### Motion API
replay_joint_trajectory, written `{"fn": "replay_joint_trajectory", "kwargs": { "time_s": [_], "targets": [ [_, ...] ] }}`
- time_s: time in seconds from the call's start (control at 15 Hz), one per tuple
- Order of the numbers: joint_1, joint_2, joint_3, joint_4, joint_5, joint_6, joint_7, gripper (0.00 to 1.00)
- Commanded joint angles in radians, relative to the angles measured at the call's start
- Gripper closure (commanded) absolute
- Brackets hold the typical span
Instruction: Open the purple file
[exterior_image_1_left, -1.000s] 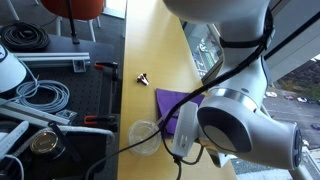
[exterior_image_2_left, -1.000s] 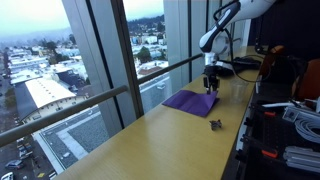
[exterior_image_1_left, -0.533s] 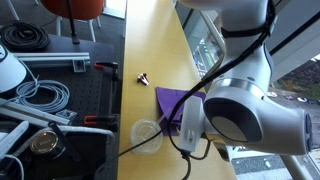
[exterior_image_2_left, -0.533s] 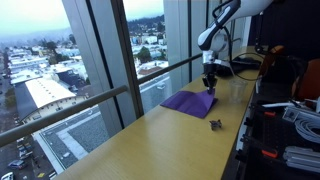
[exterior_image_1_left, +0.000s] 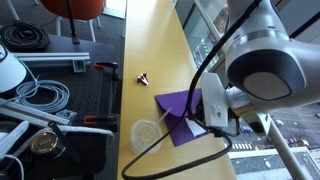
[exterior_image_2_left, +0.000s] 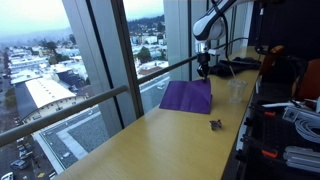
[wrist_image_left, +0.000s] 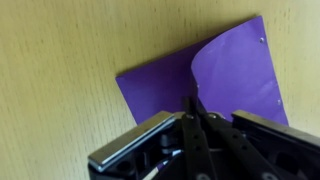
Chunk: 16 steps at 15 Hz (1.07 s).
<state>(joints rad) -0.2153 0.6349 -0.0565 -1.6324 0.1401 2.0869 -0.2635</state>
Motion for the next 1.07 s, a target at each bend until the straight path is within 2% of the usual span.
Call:
{"fn": "replay_joint_trajectory", "kwargs": {
  "time_s": [0.0, 0.47, 0.6, 0.8, 1.0],
  "targets": [
    [0.061, -0.084, -0.039, -0.085, -0.116, 0.065, 0.088, 1.0],
    [0.213, -0.233, -0.093, -0.305, -0.439, 0.2, 0.328, 1.0],
    [0.27, -0.281, -0.107, -0.362, -0.571, 0.251, 0.419, 1.0],
    [0.349, -0.342, -0.124, -0.426, -0.799, 0.263, 0.578, 1.0],
    [0.382, -0.386, -0.097, -0.485, -1.006, 0.236, 0.743, 1.0]
  ]
}}
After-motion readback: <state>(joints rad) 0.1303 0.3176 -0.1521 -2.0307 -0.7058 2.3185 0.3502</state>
